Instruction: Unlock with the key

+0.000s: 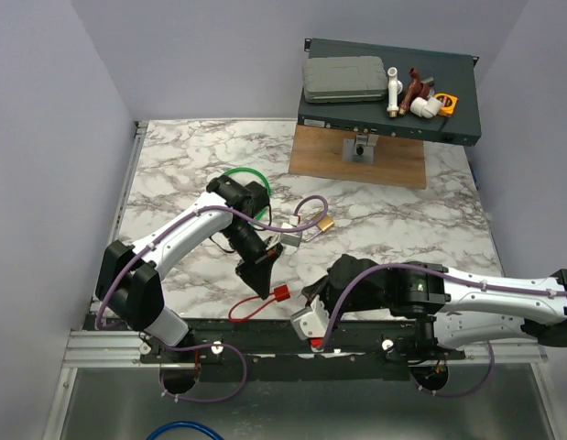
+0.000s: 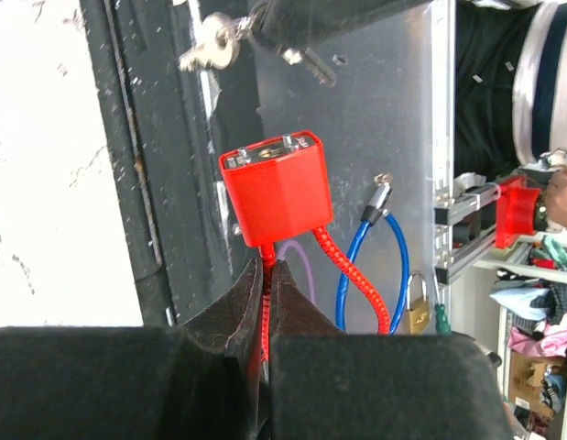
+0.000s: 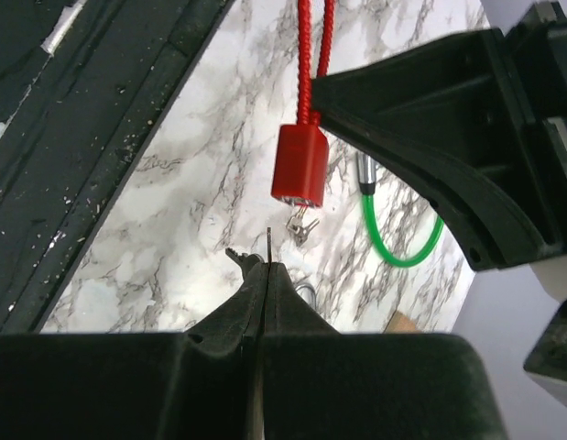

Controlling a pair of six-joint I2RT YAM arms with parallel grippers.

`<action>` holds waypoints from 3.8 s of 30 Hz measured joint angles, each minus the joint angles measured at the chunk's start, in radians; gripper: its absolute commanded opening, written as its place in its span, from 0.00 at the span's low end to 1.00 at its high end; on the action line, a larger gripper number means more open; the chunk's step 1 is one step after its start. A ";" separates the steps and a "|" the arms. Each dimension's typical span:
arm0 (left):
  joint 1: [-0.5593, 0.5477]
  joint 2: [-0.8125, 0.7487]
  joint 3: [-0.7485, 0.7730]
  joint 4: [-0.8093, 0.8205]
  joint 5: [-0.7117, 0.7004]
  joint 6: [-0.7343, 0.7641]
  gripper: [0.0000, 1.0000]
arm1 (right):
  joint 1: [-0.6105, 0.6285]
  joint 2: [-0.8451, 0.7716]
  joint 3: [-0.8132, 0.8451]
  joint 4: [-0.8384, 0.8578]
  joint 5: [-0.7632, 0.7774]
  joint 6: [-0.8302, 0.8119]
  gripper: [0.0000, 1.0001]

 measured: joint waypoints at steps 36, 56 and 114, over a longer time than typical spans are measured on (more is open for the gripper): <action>0.025 0.058 0.036 0.488 -0.492 -0.263 0.98 | 0.001 -0.166 -0.121 0.204 0.045 0.675 0.01; 0.077 -0.604 0.077 0.334 -0.168 0.054 0.79 | -0.161 0.227 0.316 0.190 -0.280 0.825 0.01; 0.002 -0.523 0.069 0.469 -0.208 -0.207 0.00 | -0.263 0.317 0.470 0.008 -0.258 0.929 0.01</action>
